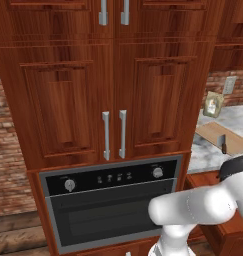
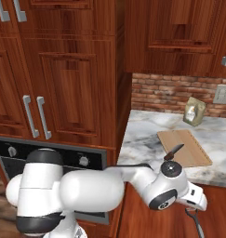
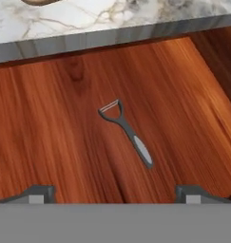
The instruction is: Open the drawer on the right and place the cutting tools on the cutting board.
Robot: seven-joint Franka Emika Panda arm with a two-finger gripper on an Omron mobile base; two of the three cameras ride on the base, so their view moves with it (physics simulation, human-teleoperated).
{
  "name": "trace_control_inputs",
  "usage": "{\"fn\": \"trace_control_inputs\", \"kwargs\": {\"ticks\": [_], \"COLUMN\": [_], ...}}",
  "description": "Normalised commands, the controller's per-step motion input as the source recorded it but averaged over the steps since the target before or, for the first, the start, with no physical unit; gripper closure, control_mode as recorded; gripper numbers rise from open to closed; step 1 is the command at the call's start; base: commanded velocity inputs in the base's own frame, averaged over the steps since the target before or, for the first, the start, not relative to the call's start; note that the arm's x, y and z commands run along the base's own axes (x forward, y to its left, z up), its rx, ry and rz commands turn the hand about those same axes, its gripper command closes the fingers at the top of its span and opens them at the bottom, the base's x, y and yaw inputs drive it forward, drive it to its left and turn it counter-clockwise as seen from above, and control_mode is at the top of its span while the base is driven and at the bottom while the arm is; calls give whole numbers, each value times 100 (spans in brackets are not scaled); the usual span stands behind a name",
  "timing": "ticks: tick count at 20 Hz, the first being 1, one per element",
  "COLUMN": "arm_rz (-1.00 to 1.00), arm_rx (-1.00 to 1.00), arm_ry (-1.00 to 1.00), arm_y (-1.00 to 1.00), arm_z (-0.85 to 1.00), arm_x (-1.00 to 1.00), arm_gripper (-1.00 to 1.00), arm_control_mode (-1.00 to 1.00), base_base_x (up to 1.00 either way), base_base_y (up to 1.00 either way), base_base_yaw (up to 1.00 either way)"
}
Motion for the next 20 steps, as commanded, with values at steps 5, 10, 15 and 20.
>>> {"fn": "trace_control_inputs", "kwargs": {"ticks": [5, 10, 15, 20], "arm_rz": [0, 0, 0, 0], "arm_rx": [0, 4, 9, 11], "arm_ry": [10, 7, 5, 3], "arm_y": [-25, -26, -12, -4], "arm_z": [-11, -19, -26, -38], "arm_x": [0, 0, 0, 0], "arm_gripper": [-100, -100, -100, -100], "arm_control_mode": [-100, -100, -100, -100], "base_base_x": [0, 0, 0, 0], "base_base_y": [0, 0, 0, 0], "base_base_yaw": [0, 0, 0, 0]}}
